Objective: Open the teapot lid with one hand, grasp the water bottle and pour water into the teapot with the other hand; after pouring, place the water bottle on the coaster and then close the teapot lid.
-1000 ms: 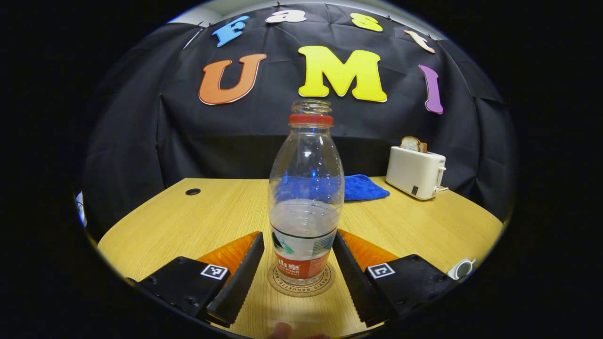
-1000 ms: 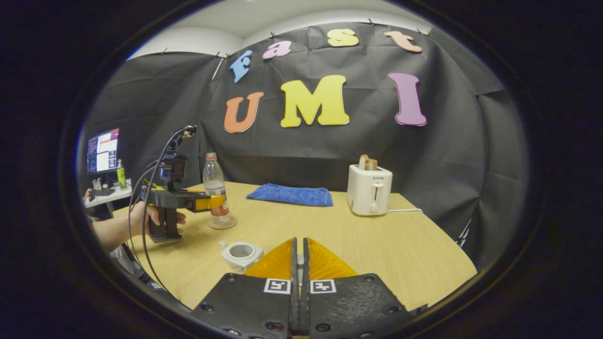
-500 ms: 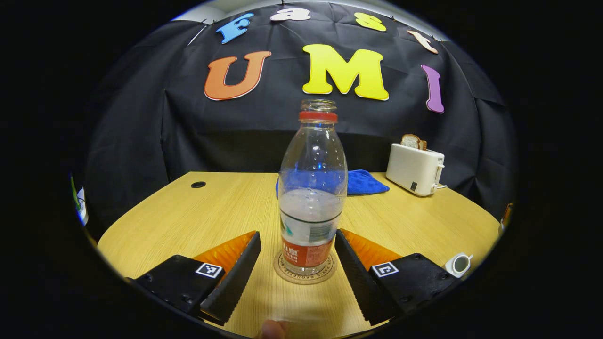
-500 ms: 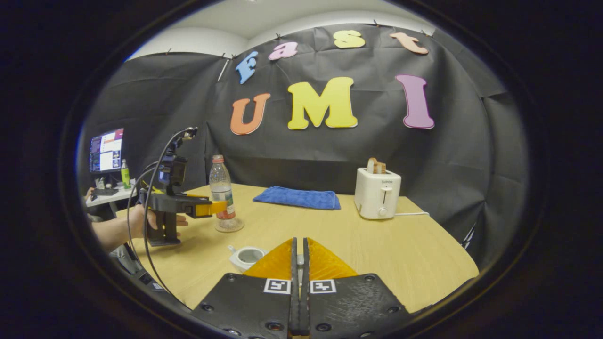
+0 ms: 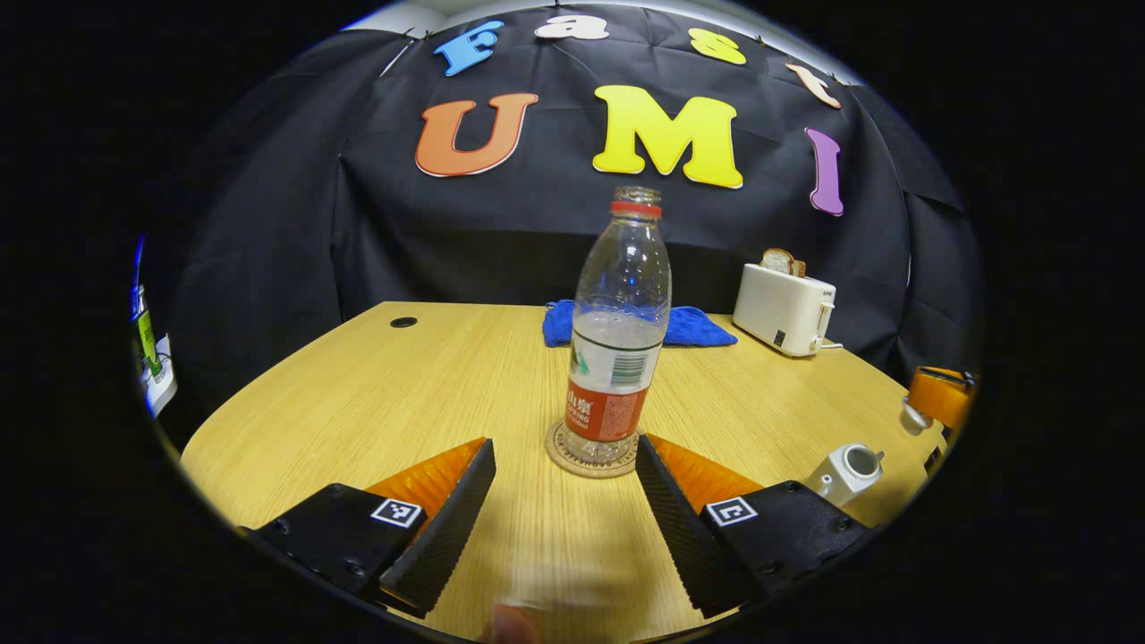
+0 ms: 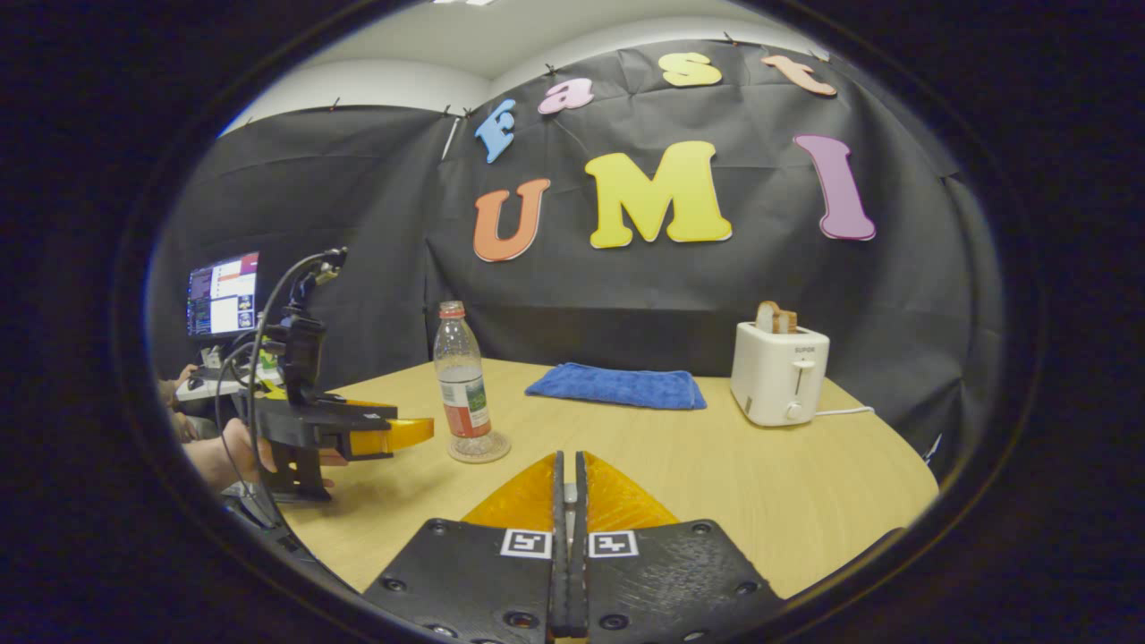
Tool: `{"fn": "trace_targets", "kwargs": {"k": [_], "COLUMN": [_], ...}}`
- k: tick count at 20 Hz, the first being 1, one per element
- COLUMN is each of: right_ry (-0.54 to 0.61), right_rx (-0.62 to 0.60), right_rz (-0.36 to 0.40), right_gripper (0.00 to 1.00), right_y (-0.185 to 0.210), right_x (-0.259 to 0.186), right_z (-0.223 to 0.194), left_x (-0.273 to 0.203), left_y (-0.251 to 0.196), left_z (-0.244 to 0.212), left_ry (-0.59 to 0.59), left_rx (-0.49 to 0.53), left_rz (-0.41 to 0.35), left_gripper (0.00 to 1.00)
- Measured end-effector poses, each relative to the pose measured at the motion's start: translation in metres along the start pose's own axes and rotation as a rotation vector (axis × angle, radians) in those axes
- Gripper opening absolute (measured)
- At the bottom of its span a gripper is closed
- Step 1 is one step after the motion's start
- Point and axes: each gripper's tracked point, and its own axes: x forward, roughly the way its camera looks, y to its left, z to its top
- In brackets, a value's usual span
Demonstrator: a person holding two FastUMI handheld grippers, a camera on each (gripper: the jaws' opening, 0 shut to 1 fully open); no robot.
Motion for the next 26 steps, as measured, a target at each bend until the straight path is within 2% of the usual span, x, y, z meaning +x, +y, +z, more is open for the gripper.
{"fn": "trace_targets", "kwargs": {"k": [3,8,14,20,24,25,26], "right_ry": [0.015,0.032,0.033,0.041,0.035,0.034,0.030], "right_rx": [0.001,-0.031,-0.047,-0.044,-0.062,-0.074,-0.074], "right_rz": [0.033,0.042,0.047,0.050,0.037,0.038,0.037], "right_gripper": [0.01,0.01,0.00,0.00,0.01,0.06,0.07], "right_y": [0.013,0.017,0.016,0.015,0.013,0.013,0.014], "right_x": [0.014,0.026,0.030,0.031,0.033,0.033,0.033], "right_z": [-0.010,-0.024,-0.031,-0.038,-0.038,-0.039,-0.037], "left_x": [-0.034,-0.080,-0.103,-0.108,-0.109,-0.108,-0.108], "left_y": [0.020,0.042,0.054,0.049,0.035,0.029,0.025], "left_z": [0.005,0.009,0.017,0.025,0.030,0.032,0.034], "left_ry": [-0.049,-0.108,-0.141,-0.158,-0.164,-0.163,-0.166], "left_rx": [0.020,0.012,0.036,0.036,0.048,0.059,0.070], "left_rz": [0.055,0.118,0.170,0.174,0.150,0.141,0.137], "left_gripper": [0.99,0.99,0.99,0.99,0.98,0.98,0.98]}}
